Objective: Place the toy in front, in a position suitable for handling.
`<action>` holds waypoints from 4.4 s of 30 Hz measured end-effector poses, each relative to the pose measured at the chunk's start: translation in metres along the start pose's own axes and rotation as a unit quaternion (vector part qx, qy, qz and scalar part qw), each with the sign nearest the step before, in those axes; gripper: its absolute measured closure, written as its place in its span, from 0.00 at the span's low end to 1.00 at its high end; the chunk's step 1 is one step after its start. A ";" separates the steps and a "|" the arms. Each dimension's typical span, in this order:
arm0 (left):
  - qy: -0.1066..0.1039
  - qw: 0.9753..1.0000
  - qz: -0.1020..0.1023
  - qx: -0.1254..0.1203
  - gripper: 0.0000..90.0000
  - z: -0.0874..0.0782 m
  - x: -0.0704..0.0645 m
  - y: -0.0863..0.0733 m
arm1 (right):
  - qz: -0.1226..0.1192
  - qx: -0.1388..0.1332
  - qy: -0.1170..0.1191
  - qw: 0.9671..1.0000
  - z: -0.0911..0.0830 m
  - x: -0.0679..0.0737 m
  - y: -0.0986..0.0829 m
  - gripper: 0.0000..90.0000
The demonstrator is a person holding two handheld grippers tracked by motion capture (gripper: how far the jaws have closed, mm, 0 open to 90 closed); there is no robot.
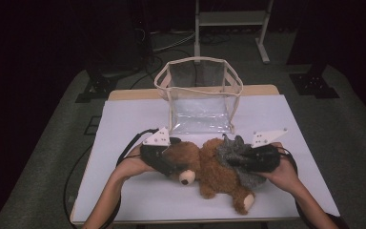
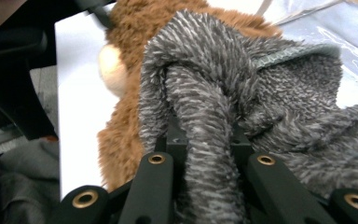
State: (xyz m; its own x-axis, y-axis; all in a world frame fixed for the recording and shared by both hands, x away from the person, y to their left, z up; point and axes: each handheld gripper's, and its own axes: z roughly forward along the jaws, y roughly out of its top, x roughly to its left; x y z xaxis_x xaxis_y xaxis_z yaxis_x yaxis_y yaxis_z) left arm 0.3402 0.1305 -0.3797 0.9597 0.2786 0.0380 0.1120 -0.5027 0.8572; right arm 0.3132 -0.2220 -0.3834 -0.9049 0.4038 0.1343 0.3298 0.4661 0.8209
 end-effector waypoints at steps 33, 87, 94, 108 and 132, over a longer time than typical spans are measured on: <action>0.051 0.997 -0.007 -0.058 0.46 0.008 -0.026 -0.023 | 0.022 -0.019 -0.042 0.999 -0.013 0.005 0.008 0.83; 0.041 0.999 0.003 -0.034 0.20 -0.001 -0.029 -0.020 | -0.026 0.118 0.039 0.992 0.049 0.013 0.068 0.84; 0.027 0.999 -0.006 -0.045 0.41 -0.002 -0.028 -0.027 | -0.037 0.114 0.034 0.992 0.041 0.013 0.077 0.84; 0.023 0.998 0.001 -0.054 0.39 -0.001 -0.030 -0.032 | -0.057 0.111 0.086 0.988 0.089 0.025 0.101 0.83; 0.013 0.998 0.013 -0.068 0.30 -0.018 -0.028 -0.009 | 0.014 0.040 0.002 0.999 0.032 0.005 0.033 0.84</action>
State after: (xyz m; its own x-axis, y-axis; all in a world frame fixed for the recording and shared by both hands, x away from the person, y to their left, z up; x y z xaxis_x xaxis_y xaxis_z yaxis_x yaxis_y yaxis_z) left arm 0.3076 0.1421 -0.3787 0.9546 0.2888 0.0736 0.0490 -0.3957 0.9171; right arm 0.3281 -0.1792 -0.3733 -0.8962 0.4139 0.1594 0.3752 0.5157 0.7702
